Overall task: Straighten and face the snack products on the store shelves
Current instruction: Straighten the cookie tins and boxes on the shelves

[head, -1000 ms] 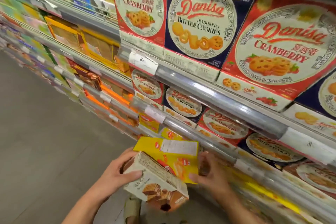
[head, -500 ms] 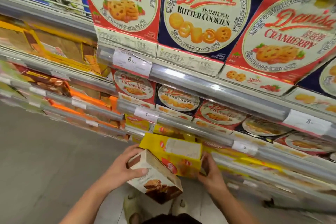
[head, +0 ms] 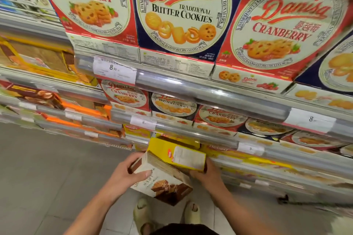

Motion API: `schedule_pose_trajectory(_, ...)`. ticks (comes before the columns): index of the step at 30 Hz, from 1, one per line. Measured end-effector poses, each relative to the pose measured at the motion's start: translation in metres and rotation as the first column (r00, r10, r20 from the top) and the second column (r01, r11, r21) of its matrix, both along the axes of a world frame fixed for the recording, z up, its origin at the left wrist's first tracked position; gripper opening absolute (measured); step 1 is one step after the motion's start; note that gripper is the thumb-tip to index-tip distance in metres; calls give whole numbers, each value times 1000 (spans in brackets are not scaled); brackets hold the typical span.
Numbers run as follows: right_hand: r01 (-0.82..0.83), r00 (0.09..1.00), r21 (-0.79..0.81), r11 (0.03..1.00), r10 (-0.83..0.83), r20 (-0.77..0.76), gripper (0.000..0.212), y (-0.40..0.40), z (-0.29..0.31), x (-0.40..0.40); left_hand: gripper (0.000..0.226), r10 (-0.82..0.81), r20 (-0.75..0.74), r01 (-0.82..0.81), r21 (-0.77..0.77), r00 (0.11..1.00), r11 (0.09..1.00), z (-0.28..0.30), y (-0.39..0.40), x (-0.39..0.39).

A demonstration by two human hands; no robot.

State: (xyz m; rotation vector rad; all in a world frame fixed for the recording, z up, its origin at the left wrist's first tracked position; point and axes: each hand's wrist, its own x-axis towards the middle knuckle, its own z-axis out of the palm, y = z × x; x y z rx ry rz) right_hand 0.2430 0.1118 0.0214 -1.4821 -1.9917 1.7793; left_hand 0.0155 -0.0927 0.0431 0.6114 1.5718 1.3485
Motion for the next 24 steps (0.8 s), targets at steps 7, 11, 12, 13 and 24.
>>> schedule_pose_trajectory(7, 206, 969, -105, 973, -218, -116, 40, 12, 8, -18, 63, 28, 44, -28, -3, 999, 1000, -8, 10, 0)
schedule_pose_trajectory(11, 174, 963, -97, 980, -190, -192, 44, 14, 16, -27, 71, -5, 29, 5, -2, 1000, 1000, -14, 11, -1)
schedule_pose_trajectory(12, 166, 964, -91, 982, -181, -196, 41, 16, 17, -27, 71, -3, 29, 3, 3, 1000, 1000, -16, 12, -1)
schedule_pose_trajectory(13, 158, 964, -91, 983, -173, -201, 37, 17, 18, -28, 71, 2, 26, -2, 8, 1000, 1000, -17, 13, -1)
schedule_pose_trajectory(24, 148, 972, -159, 976, -173, -157, 41, 23, 22, -35, 56, 16, -110, -19, -26, 994, 999, -20, 50, 3)
